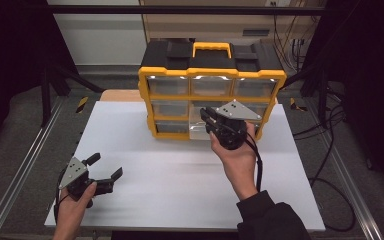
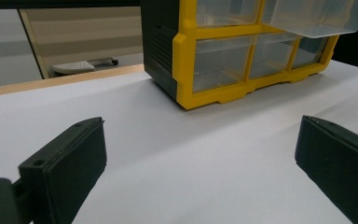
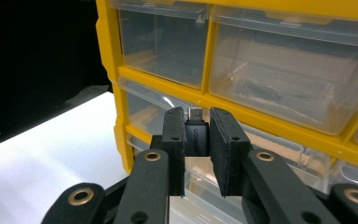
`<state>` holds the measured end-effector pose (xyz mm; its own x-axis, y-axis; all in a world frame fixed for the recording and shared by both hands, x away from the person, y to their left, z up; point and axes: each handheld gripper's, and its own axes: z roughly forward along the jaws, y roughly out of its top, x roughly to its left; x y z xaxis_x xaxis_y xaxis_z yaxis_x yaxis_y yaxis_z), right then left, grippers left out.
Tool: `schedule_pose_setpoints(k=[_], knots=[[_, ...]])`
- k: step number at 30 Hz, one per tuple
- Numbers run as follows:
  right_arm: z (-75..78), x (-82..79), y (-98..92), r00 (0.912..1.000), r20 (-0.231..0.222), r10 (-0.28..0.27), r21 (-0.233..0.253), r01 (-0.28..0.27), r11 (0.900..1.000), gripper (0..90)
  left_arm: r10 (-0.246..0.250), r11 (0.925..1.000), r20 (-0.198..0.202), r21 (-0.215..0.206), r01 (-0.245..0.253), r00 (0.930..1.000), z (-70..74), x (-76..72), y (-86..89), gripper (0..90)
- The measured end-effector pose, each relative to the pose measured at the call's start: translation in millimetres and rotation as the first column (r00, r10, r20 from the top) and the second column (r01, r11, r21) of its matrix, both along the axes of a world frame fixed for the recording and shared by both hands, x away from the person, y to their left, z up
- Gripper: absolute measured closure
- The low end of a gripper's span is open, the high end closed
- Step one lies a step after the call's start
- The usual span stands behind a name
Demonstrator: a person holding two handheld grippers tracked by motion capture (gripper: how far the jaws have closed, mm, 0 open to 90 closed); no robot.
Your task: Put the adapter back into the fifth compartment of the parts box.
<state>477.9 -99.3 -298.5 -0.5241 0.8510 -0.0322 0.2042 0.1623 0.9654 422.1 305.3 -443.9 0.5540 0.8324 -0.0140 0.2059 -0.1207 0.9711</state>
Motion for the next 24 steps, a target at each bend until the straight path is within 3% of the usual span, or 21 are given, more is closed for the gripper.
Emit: schedule_pose_setpoints(k=[24], knots=[[-2.6, 6.9, -14.5, 0.9993, -0.024, -0.029, -0.006, 0.028, 1.000, 76.4, 0.004, 1.0000, 0.004, -0.004, -0.004, 1.0000, 0.3, -0.1, 0.6, 1.6]])
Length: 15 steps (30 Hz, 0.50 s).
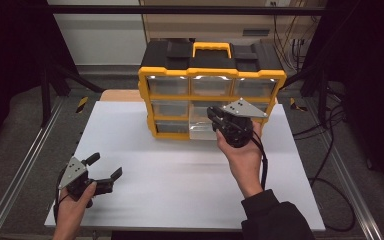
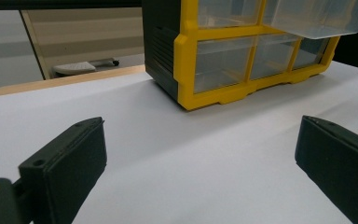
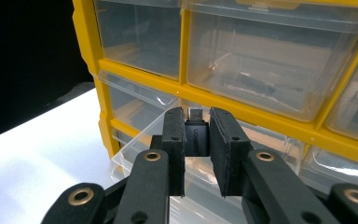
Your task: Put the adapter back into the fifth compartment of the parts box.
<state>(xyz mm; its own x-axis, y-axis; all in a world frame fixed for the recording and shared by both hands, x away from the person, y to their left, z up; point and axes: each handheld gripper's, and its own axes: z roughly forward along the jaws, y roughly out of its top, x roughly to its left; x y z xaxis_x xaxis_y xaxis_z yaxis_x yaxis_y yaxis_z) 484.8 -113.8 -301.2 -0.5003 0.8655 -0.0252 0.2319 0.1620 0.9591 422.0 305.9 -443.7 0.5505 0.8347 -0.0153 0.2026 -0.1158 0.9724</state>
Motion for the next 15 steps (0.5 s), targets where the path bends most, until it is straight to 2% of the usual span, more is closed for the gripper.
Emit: schedule_pose_setpoints(k=[15], knots=[[-2.8, 2.8, -6.1, 0.9997, -0.022, -0.001, -0.017, 0.001, 1.000, 76.4, -0.004, 1.0000, -0.004, 0.003, 0.004, 1.0000, -0.4, 0.3, -0.8, 1.6]])
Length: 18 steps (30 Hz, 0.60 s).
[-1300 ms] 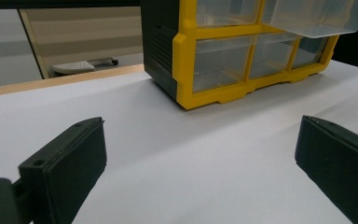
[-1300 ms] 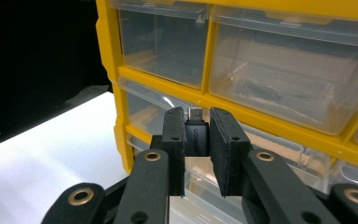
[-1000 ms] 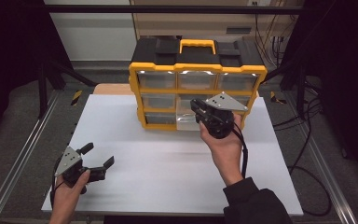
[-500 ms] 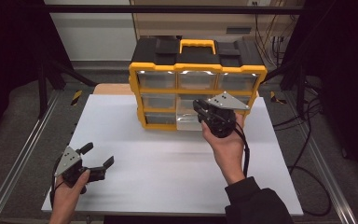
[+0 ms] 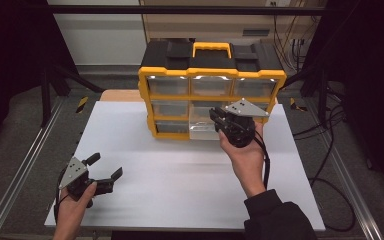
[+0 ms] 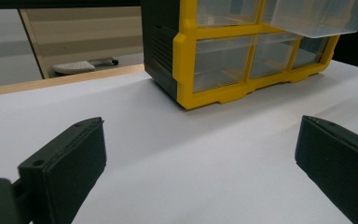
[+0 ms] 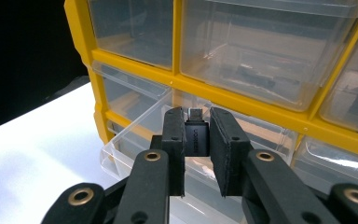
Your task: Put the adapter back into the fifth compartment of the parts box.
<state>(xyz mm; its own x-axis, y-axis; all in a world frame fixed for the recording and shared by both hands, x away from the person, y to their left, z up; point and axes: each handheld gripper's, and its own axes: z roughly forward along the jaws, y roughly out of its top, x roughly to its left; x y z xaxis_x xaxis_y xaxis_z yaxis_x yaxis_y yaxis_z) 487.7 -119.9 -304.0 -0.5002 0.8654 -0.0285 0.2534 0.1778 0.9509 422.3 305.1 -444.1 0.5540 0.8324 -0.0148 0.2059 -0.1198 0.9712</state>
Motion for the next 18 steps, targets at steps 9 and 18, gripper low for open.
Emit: schedule_pose_setpoints(k=[9, 18], knots=[[-2.1, 2.9, -2.7, 0.9994, -0.028, 0.018, -0.021, -0.018, 1.000, 76.4, 0.000, 1.0000, 0.000, 0.001, 0.000, 1.0000, -0.1, 0.0, -0.1, 1.6], [-3.7, 5.7, -4.4, 0.9987, -0.047, 0.022, -0.031, -0.024, 0.999, 76.3, 0.000, 1.0000, 0.001, 0.003, 0.000, 1.0000, -0.2, 0.1, -0.5, 1.6]])
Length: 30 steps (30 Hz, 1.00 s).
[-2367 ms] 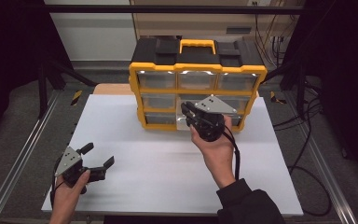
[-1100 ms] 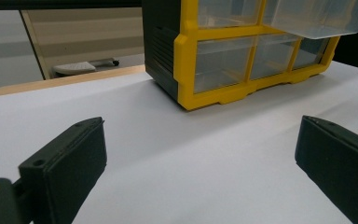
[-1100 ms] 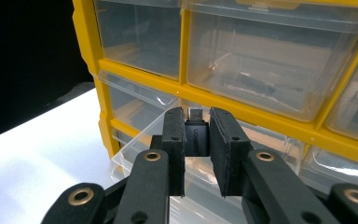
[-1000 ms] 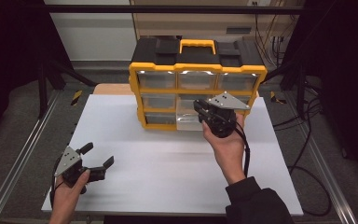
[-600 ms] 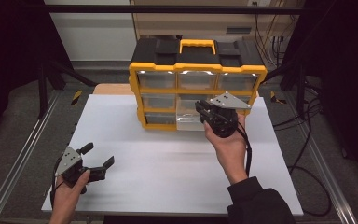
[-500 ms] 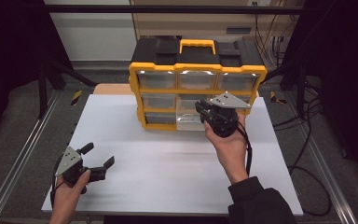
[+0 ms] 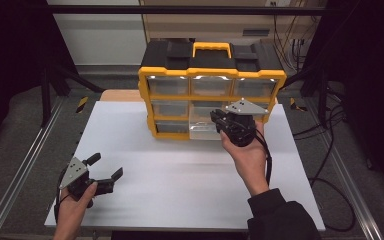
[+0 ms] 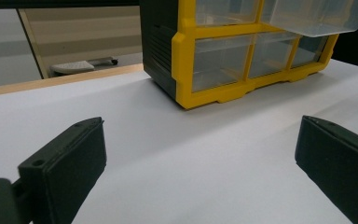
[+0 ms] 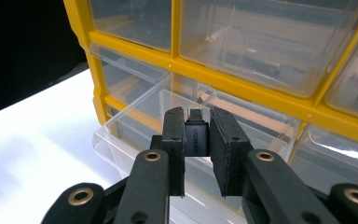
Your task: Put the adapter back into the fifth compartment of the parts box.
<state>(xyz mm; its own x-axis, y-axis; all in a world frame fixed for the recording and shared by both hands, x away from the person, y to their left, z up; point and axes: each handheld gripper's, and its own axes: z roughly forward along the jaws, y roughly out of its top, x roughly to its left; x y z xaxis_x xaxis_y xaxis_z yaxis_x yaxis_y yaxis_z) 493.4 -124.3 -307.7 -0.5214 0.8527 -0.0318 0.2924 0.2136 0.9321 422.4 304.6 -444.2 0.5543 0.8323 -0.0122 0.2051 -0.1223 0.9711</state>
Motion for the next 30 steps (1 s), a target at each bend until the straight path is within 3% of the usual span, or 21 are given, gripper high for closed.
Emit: schedule_pose_setpoints(k=[8, 25, 28, 30], knots=[[-2.0, 3.6, 1.2, 0.9992, -0.039, -0.005, -0.022, 0.004, 1.000, 76.3, -0.002, 1.0000, 0.000, 0.000, 0.002, 1.0000, -0.1, 0.0, -0.3, 1.6], [1.0, 12.5, 3.3, 0.9988, -0.045, -0.021, -0.023, 0.020, 1.000, 76.3, -0.002, 1.0000, -0.001, 0.000, 0.002, 1.0000, -0.1, 0.0, 0.2, 1.6], [0.9, 14.5, 3.1, 0.9982, -0.052, -0.029, -0.008, 0.029, 1.000, 66.9, -0.002, 1.0000, -0.001, -0.001, 0.002, 1.0000, 0.0, 0.0, 0.1, 1.6], [0.9, 14.2, 2.7, 0.9984, -0.041, -0.038, 0.004, 0.038, 0.999, 66.8, -0.003, 1.0000, 0.000, -0.001, 0.003, 1.0000, 0.0, 0.0, 0.2, 1.6]])
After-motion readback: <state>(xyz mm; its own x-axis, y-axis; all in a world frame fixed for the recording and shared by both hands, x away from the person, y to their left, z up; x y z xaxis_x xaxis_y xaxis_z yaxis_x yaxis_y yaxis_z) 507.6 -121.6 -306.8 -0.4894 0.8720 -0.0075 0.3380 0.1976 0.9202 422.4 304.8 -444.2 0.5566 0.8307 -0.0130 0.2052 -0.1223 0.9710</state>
